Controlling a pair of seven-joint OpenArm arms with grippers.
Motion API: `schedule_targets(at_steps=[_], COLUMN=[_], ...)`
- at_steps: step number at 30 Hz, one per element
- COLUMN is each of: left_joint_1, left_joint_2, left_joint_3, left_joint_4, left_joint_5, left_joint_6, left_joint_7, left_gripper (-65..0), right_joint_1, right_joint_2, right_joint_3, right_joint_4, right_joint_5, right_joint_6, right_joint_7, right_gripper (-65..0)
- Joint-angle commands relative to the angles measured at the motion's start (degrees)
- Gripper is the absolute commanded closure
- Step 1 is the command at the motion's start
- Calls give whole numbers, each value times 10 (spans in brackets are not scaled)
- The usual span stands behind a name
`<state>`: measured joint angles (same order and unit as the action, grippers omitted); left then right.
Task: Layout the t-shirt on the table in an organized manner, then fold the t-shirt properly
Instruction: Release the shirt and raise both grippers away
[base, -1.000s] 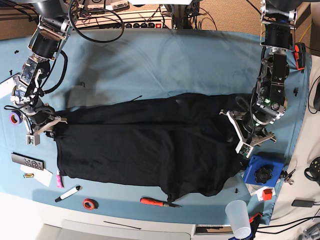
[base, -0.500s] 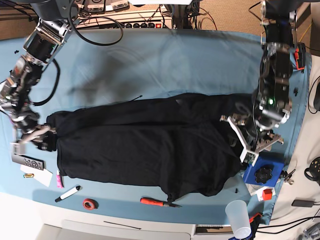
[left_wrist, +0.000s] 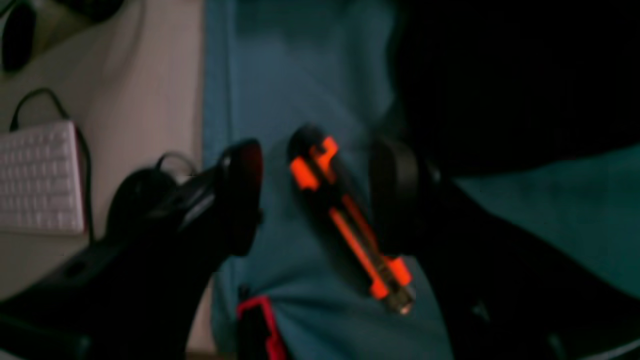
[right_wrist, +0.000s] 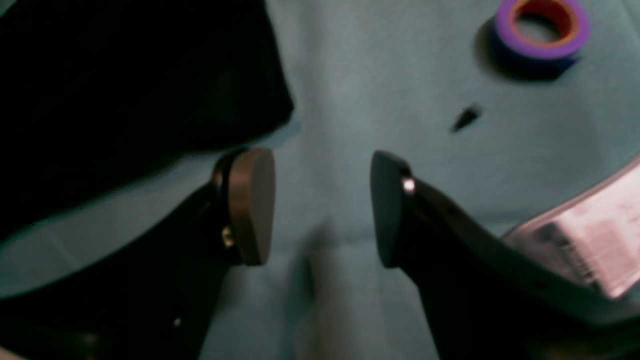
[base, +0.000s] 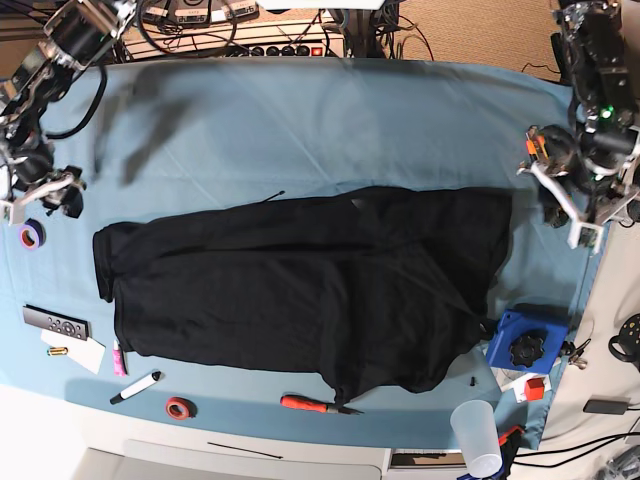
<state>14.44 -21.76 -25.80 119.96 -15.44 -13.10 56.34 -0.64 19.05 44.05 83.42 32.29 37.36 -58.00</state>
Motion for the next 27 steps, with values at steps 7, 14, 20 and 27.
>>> schedule_targets(at_steps=[7, 14, 20, 27], left_joint_1=[5, 5, 5, 5], left_joint_2=[-8, -8, -4, 41], left_joint_3=[-26, -26, -26, -24], left_joint_4=[9, 9, 9, 9], left_joint_5=[-22, -29, -54, -91], left_joint_6=[1, 2, 1, -5], left_joint_7=[-21, -23, -23, -24], left_gripper=[-347, -347, -348, -348], right_joint_1=[49, 149, 179, 178], right_joint_2=[14, 14, 14, 8], right_joint_3=[-40, -40, -67, -70], right_joint_4=[-115, -213, -283, -289], right_joint_5=[4, -7, -9, -9], right_joint_6=[-12, 3, -18, -9], right_joint_7=[94, 101, 105, 107], right_gripper=[-309, -309, -309, -309])
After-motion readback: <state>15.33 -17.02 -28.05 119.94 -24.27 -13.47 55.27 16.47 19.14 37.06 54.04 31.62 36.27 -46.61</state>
